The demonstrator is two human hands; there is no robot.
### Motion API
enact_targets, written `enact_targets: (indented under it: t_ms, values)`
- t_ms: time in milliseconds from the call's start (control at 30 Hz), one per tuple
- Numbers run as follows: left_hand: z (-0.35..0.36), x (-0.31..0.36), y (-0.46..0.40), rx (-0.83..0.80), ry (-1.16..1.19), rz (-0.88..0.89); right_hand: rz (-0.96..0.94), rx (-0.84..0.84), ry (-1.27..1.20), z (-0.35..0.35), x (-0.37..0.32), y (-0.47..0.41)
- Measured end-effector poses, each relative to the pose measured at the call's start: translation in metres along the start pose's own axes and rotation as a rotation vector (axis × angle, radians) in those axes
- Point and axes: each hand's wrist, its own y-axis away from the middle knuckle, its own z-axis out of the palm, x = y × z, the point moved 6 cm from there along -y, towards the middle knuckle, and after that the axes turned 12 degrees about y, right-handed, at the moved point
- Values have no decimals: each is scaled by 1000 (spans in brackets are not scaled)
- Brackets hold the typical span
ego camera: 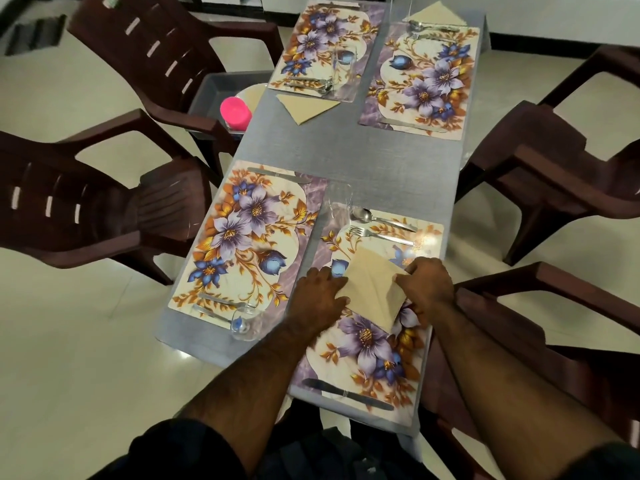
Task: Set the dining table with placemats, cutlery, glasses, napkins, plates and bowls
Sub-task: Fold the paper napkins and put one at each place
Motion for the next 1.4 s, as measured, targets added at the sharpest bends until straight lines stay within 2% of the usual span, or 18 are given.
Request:
enact_targets:
  t_ms: [133,233,300,400,500,567,633,700,800,933,1000,1100,1167,1300,1400]
  values:
    - [-6,-1,2,34,-25,30,-42,-5,-100,-5,-7,-1]
    - [-7,1,3,40,-43,49,2,2,-249,-14,-3,-5]
    - [-6,0,3,36,-23,43,14,-35,-242,-15,-6,-4]
    - [-7,-3,4,52,17,13,-63,-29,-133,-16,-24,9]
    - [-13,-5,4,119,96,-28,-249,37,-116,-20,-50,30]
    - [-19,-8,5,173,120,-72,-432,-146,-166,-9,-68,43]
    - [-26,-11,4,220,117,-102,-505,-294,-203,1,-71,50]
    - [-31,-11,1,248,95,-90,-431,-212,-207,1,-57,44]
    - [-34,-4,-5,244,19,15,-376,-67,-49,4,-33,43]
    - [-9,12,-14,17,-210,342,-502,-105,257,28,-20,57]
    - [2,9,-14,-116,-303,397,-491,-72,290,29,-13,55]
    - [10,0,-6,-205,-336,294,-397,24,309,20,-1,42]
    - [8,2,4,-143,-307,212,-338,80,359,15,1,35]
    - [9,9,20,67,-240,158,-276,220,395,9,-5,45]
    - [14,-3,18,83,-231,61,-311,262,328,23,-20,63]
